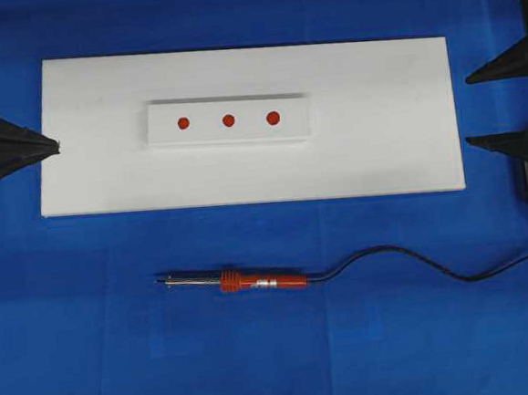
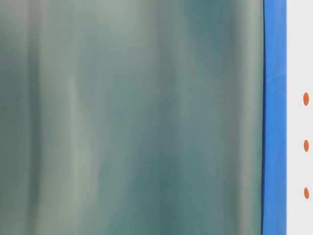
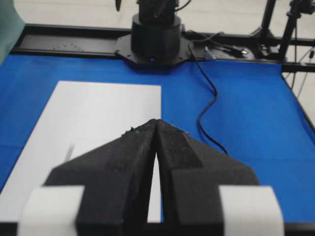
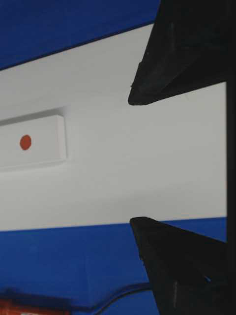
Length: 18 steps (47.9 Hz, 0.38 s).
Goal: Touch the tip of the soldering iron to the mark.
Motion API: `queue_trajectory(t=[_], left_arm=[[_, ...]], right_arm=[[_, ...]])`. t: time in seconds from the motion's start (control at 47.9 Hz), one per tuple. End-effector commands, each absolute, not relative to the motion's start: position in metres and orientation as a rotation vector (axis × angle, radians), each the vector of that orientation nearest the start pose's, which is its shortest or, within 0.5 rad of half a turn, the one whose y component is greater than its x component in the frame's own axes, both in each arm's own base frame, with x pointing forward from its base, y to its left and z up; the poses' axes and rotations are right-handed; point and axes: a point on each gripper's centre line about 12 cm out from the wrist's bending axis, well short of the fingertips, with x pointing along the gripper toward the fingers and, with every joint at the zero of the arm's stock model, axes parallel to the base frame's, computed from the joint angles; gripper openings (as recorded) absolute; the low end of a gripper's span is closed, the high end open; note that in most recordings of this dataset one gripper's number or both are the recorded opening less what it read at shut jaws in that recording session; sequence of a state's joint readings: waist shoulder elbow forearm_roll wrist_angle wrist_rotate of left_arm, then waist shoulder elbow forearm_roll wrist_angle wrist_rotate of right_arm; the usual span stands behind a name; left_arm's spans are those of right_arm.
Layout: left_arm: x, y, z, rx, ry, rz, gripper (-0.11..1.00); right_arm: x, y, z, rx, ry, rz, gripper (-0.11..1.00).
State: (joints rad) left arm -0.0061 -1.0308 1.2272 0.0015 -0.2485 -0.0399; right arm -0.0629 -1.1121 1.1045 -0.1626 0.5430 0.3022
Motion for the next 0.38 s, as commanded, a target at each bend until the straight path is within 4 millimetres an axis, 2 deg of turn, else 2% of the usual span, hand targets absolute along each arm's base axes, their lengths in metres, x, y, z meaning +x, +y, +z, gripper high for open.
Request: queue_trajectory(t=[0.0, 0.355], left_arm=[[0.187, -0.0015, 0.283, -0.037, -0.058, -0.01, 0.0], [0.187, -0.0015, 0.2832, -0.04, -0.06, -0.009, 0.0]], right_arm=[[0.1604, -0.0193, 0.259, 0.158, 0.51, -0.181, 0.82], [0.1605, -0.0159, 0.2596, 0.165, 0.51, -0.162, 0.81]])
